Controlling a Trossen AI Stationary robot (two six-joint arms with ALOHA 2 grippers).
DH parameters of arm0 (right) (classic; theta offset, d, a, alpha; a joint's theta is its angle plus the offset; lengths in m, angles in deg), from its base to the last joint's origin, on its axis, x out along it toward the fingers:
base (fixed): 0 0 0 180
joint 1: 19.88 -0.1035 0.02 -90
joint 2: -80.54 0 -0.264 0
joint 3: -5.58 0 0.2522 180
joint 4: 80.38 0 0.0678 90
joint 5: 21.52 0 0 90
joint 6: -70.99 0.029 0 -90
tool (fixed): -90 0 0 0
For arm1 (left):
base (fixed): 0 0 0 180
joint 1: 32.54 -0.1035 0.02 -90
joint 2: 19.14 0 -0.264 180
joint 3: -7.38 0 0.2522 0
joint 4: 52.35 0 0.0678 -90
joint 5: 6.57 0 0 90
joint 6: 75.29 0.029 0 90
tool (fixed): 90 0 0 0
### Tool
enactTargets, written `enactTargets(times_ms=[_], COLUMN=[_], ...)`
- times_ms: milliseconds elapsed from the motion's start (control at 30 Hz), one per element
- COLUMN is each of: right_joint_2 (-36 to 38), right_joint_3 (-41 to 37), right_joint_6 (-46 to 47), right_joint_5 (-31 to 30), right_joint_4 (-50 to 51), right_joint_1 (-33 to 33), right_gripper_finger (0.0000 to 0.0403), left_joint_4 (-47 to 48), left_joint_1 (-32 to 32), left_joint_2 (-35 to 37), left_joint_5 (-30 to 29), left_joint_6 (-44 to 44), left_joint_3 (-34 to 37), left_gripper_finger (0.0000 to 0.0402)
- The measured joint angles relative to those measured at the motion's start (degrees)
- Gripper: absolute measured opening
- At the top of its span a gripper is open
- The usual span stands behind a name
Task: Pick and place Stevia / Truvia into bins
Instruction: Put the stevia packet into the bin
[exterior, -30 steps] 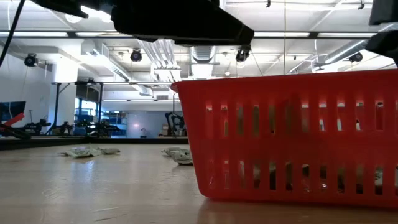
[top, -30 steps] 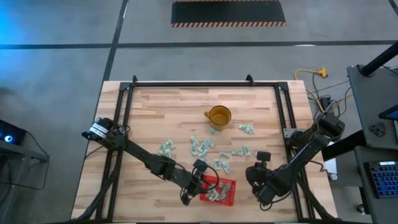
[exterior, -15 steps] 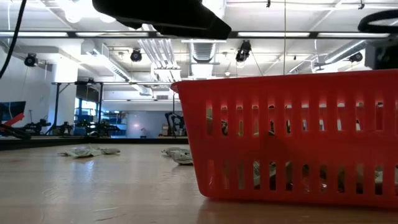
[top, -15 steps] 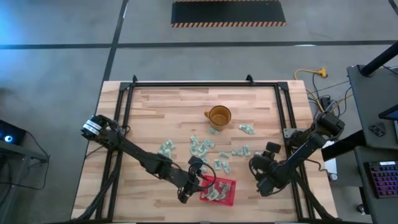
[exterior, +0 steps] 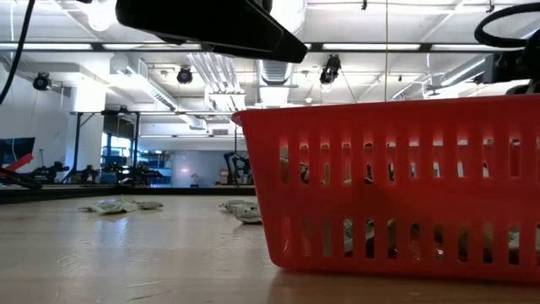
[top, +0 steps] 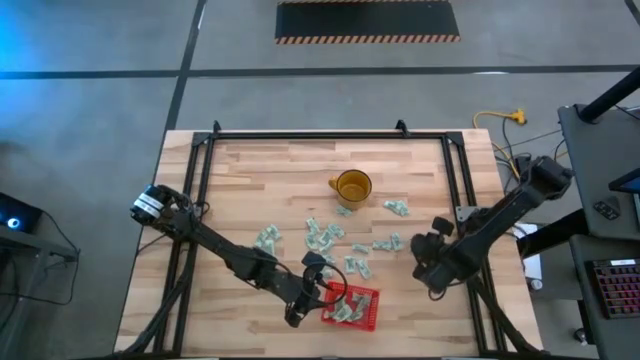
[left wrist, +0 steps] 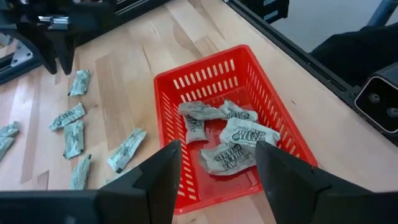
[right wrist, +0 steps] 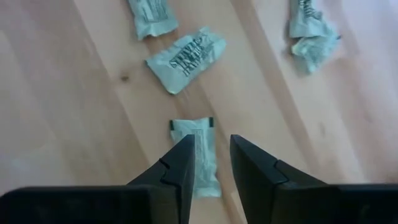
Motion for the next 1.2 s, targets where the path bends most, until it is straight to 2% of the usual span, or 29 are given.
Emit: enactTargets(times_ms=[167,367,933,1200], right_joint_2=[5.7,8.9,9.4,9.4], right_joint_3=[-6.0,-9.8,-13.3,-13.8], right_joint_6=[-0.2,0.3,2.0,1.6], right_joint_5=[1.1,2.5,2.9,4.7], right_joint_4=[-6.5,-10.2,-15.1,-17.4], right_joint_1=[0.0,0.0,2.1,2.4], right_gripper_finger=[0.0081,0.0078,0.0139,0.015], left_joint_4=[0.0,0.0,0.0,0.0], left_joint_1=[0.0,0.0,0.0,0.0], left_joint_2=[0.0,0.0,0.0,0.0], left_joint_5=[0.0,0.0,0.2,0.1], left_joint_6=[0.0,0.0,-1.3,-1.3], left_joint_3=[0.0,0.0,0.0,0.1], left_gripper_finger=[0.019,0.019,0.019,0.019])
